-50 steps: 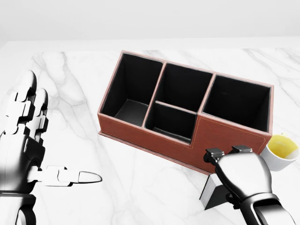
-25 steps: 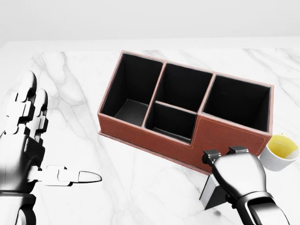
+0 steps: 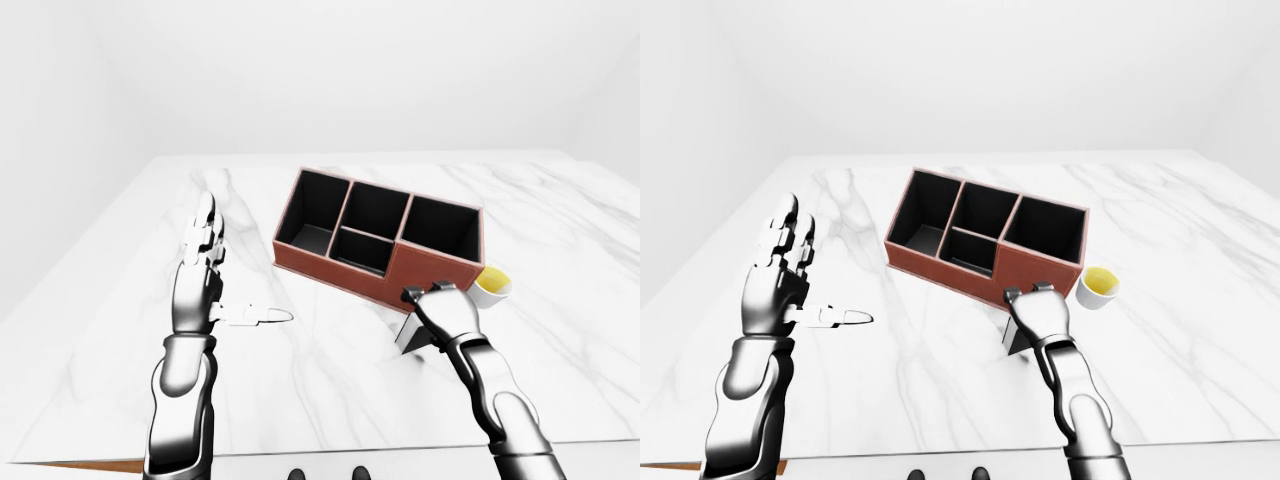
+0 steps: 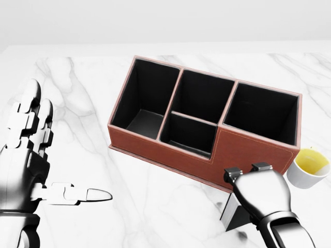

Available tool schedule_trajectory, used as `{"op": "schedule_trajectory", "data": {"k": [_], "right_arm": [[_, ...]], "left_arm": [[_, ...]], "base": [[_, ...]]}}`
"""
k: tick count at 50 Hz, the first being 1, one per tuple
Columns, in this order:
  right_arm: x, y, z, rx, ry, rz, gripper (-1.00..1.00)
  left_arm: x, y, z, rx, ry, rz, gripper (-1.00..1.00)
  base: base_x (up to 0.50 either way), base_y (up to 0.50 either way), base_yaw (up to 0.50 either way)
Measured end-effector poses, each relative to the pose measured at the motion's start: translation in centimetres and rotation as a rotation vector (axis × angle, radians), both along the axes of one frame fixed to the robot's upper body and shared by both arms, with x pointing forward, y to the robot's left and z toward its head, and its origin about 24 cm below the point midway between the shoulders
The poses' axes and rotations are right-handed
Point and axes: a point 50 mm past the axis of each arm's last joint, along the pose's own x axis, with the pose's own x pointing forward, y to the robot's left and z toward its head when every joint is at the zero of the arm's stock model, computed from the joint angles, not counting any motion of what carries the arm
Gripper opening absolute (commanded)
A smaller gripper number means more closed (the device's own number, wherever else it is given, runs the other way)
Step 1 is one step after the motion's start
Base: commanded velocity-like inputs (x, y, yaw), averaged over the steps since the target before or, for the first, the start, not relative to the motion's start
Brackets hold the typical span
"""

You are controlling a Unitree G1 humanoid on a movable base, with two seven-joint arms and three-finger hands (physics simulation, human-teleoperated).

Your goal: Pick up the book and place it in the right compartment of the caddy.

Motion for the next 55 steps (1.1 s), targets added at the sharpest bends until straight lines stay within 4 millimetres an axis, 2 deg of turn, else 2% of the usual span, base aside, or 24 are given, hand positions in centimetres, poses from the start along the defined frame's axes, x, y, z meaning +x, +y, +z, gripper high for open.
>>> {"op": "schedule_trajectory", "data": {"k": [55], "right_arm": [[0.3,-0.9,-2.6,-0.054,0.022,0.001,0.2]], "left_arm": [[0.1,0.1,-0.2,0.001,0.01,0.006,1.0]], "base": [[0.0,0.0,0.0]]}}
